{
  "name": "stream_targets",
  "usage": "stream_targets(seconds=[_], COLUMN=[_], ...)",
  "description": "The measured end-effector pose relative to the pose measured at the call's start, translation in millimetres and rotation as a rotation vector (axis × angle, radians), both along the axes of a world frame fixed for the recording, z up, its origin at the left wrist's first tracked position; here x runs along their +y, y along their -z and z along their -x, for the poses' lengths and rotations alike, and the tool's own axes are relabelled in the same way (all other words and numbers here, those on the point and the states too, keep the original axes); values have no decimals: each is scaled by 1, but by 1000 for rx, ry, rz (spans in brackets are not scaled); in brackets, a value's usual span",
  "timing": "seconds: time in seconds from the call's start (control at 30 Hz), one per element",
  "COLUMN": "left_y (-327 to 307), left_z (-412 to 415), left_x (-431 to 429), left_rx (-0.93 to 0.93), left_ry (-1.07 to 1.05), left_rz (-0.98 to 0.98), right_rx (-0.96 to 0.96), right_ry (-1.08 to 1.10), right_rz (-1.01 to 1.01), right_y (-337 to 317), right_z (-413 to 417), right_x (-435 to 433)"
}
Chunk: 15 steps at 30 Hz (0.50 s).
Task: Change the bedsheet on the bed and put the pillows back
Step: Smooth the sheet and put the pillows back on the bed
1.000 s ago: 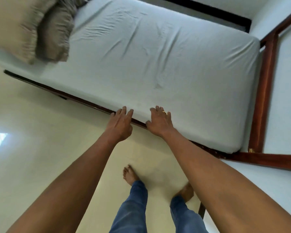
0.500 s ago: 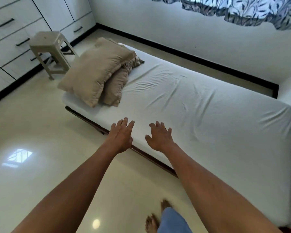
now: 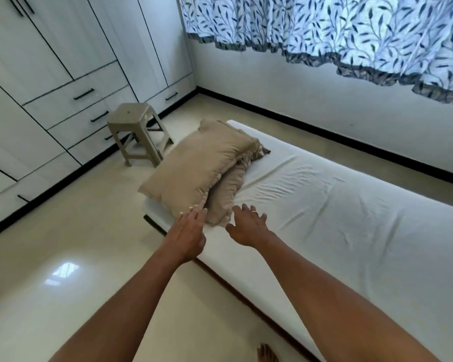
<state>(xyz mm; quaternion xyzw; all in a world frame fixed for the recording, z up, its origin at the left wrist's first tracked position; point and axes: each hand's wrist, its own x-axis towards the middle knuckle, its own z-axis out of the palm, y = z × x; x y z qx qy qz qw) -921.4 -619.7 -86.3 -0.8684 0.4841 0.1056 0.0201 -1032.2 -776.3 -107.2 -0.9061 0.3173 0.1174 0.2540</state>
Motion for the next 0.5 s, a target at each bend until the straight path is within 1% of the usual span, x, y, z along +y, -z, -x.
stream_targets(seconds=[0.1,0.27,0.3,0.43,0.5], left_y=[-16,-24,-21,-11,-3], left_z=[-56,-161,-191,-259,-291], left_x=[-4,-8,-7,-11,-17], left_rx=[-23,-59,-57,-58,-49], left_ry=[-36,2,17,96,159], left_rz=[13,7,3,-40,-82], right_rx=[5,-39,-41,15,7], right_ry=[-31,-13,4,29,51], right_rz=[14,68,83,110,114], right_y=[-20,-26,-24,-16,-8], right_z=[-57,-163,-191,-247,-272], right_x=[-12,-26,-25,-18,-12])
